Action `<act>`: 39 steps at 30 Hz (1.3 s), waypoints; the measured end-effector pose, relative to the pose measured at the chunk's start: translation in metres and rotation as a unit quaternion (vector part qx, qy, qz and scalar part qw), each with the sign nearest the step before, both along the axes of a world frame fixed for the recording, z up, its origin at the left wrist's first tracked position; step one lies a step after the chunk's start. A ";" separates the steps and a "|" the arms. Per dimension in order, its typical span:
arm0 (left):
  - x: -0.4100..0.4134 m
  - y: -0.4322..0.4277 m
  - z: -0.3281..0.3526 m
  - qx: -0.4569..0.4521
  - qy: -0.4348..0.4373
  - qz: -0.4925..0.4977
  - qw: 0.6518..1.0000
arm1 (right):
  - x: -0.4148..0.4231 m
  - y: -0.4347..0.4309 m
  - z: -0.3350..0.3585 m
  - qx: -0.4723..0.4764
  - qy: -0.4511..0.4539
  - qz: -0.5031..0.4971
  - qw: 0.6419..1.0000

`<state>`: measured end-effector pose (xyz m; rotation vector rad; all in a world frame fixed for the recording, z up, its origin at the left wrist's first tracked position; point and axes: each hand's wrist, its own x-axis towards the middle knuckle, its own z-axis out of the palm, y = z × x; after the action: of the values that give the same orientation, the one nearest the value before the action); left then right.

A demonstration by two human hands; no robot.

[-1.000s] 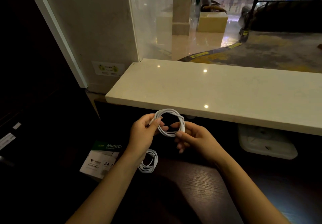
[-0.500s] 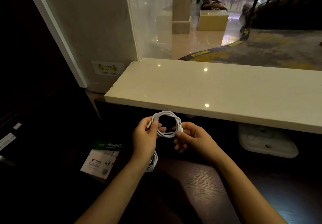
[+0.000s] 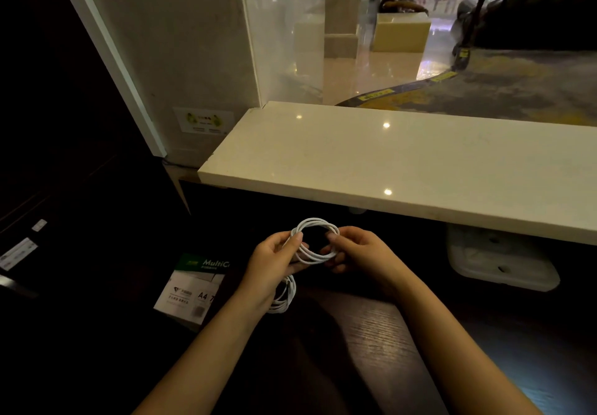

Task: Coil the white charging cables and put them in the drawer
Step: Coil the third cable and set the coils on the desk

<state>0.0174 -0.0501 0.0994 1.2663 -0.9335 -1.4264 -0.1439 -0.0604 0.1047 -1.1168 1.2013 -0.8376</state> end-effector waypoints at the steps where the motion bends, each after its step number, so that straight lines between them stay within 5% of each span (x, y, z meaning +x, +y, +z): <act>1: 0.002 0.000 -0.002 0.017 -0.003 0.003 1.000 | 0.001 0.000 -0.005 0.005 -0.001 0.003 1.000; 6: 0.018 0.005 -0.020 0.078 -0.045 0.017 0.996 | 0.015 0.001 -0.028 0.016 0.024 0.007 1.000; 19: 0.056 0.009 -0.073 0.051 -0.170 0.035 0.983 | 0.060 -0.001 -0.079 -0.044 0.124 0.014 0.991; 25: 0.060 -0.007 -0.108 0.070 -0.294 0.069 0.951 | 0.077 -0.007 -0.103 -0.023 0.200 -0.029 0.979; 34: 0.072 -0.022 -0.129 0.156 -0.418 -0.006 0.895 | 0.087 -0.018 -0.129 0.033 0.323 -0.025 0.945; 39: 0.077 -0.030 -0.138 0.153 -0.470 -0.058 0.867 | 0.087 -0.022 -0.135 0.076 0.290 -0.006 0.954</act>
<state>0.0948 -0.0802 -0.0391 2.2675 -1.4613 -1.0219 -0.0573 -0.0823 -0.0306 -1.2709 1.7254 -0.4171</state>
